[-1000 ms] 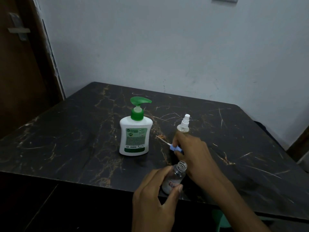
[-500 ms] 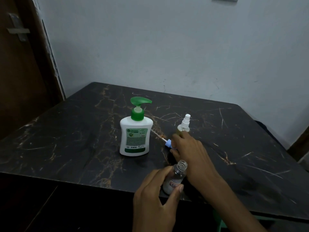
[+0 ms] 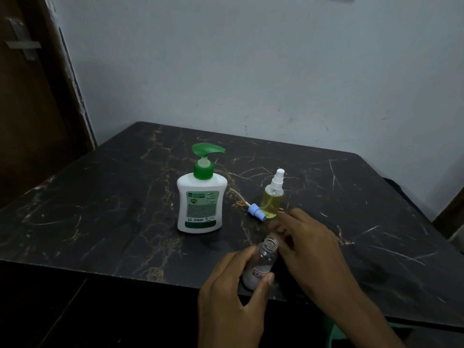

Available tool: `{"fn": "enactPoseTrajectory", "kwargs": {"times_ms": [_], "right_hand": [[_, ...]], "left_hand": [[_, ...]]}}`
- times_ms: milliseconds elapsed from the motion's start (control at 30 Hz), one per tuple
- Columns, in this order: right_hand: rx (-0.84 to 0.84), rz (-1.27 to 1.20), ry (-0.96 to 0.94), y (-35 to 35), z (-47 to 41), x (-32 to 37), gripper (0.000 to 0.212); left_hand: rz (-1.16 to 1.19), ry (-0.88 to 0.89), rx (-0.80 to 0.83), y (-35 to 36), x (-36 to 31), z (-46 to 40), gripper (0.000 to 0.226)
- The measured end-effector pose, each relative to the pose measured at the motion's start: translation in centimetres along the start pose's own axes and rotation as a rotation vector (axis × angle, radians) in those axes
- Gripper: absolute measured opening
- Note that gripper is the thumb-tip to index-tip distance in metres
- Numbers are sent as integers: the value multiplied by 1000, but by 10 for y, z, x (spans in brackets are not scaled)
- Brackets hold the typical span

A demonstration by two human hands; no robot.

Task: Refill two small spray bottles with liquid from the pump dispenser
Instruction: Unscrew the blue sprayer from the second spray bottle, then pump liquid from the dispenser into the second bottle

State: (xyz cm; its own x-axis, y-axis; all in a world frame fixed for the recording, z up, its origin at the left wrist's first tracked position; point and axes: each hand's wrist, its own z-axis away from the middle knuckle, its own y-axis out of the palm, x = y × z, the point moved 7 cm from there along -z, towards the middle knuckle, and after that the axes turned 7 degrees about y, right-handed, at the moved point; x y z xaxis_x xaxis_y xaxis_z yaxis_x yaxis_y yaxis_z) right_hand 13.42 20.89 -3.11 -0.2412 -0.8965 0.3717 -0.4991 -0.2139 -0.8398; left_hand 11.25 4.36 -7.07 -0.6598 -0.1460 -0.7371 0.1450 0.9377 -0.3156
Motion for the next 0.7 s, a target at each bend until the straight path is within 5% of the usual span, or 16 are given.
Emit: {"fn": "enactPoseTrajectory", "kwargs": {"times_ms": [233,567,700], "right_hand": [[98,-763,92,-21,48,9,14],[18,-890,107,-7,36,23,34],[-56,-804,66,-15,10,32,29]], "left_hand": [[57,7,-71,-5,-14,-4,35],[-155,128,-38,-26,-39,-20,54],[-254,296,-133,-83,-79,-57,39]]}}
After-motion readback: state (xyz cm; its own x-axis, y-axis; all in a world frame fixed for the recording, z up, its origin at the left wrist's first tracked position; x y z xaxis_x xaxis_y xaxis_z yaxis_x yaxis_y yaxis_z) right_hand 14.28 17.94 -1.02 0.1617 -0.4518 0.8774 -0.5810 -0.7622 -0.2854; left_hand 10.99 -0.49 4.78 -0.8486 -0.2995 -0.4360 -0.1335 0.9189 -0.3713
